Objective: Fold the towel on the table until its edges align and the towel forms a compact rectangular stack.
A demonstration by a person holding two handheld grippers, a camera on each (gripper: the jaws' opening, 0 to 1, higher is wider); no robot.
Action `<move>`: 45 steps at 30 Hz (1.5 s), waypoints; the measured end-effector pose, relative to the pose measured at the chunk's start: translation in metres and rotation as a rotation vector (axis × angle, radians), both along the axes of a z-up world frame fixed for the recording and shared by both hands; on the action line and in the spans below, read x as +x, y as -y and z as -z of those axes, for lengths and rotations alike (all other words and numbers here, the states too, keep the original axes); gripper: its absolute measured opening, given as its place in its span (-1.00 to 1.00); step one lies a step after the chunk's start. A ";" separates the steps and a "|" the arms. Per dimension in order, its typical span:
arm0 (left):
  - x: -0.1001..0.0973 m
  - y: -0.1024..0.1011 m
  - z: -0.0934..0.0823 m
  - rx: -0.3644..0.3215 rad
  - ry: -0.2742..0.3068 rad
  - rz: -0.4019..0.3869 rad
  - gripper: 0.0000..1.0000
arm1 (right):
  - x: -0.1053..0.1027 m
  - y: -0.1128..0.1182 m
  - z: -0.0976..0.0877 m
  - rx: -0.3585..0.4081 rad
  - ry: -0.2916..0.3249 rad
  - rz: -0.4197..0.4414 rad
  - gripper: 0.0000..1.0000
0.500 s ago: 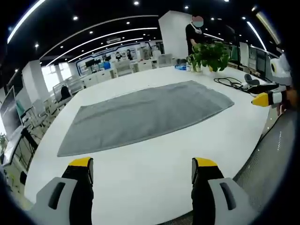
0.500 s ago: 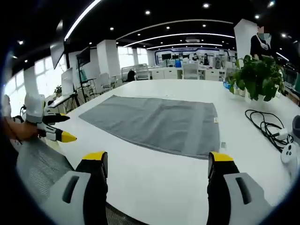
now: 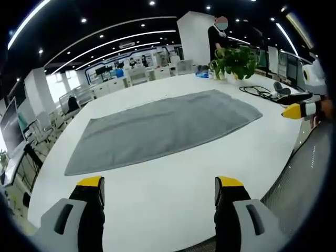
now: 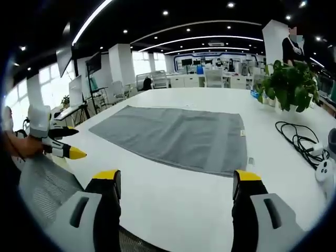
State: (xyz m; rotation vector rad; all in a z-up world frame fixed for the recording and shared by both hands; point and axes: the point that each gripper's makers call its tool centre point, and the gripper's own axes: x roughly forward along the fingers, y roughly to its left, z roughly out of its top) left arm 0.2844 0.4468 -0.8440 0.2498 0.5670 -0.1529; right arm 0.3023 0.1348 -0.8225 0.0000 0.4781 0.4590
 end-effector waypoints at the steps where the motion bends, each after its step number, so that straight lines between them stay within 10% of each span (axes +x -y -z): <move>1: 0.000 0.000 0.000 0.000 0.000 0.000 0.77 | 0.000 0.000 0.000 0.001 0.000 0.000 0.78; 45: -0.001 0.003 0.001 0.007 -0.006 0.024 0.77 | -0.002 0.002 -0.001 0.019 -0.013 0.001 0.77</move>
